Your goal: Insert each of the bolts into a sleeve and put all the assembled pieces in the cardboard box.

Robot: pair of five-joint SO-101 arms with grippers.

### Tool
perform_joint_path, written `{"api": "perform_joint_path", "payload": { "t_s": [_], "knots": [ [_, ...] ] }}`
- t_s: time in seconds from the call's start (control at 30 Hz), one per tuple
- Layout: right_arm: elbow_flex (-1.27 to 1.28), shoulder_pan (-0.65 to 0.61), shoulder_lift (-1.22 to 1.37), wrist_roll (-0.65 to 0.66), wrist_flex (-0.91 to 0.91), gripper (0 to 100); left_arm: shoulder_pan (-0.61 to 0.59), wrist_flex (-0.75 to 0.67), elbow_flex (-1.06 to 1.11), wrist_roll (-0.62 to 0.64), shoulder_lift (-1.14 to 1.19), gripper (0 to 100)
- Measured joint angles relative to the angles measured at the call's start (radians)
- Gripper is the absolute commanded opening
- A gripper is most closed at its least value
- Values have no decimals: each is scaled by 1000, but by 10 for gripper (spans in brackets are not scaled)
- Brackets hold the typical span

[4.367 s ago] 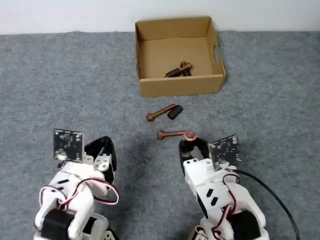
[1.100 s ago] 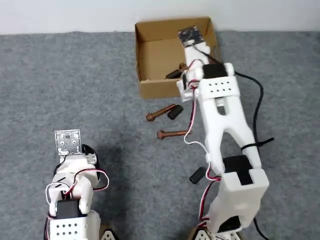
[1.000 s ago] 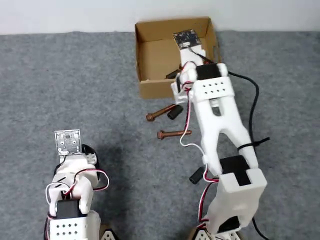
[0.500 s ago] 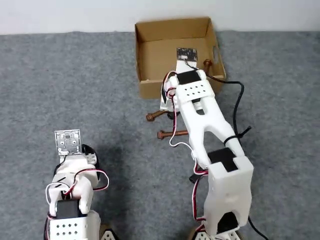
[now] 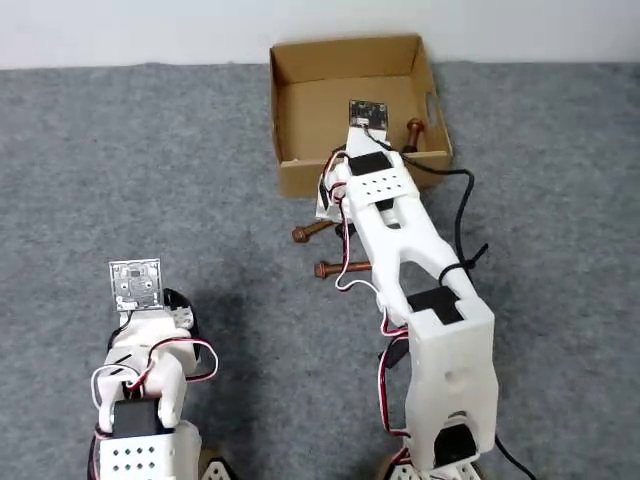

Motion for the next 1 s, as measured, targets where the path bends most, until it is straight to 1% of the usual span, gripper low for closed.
{"api": "perform_joint_path", "payload": {
  "t_s": [0.13, 0.23, 0.27, 0.3, 0.47, 0.63, 1.0],
  "knots": [
    [0, 0, 52, 0, -5, 107, 0, 0, 0, 0, 0, 5],
    [-11, 18, 64, -2, 0, 10, 0, 0, 0, 0, 0, 5],
    [-14, 25, 64, -2, 9, 4, 0, 0, 0, 0, 0, 5],
    [-15, 34, 66, -3, 14, 20, 0, 0, 0, 0, 0, 5],
    [-20, 66, 55, -3, 101, 8, 0, 0, 0, 0, 0, 5],
    [-17, 94, -8, -3, 235, 8, 0, 0, 0, 0, 0, 5],
    [-15, 110, -351, 8, 606, 8, 0, 0, 0, 0, 0, 5]
  ]
}}
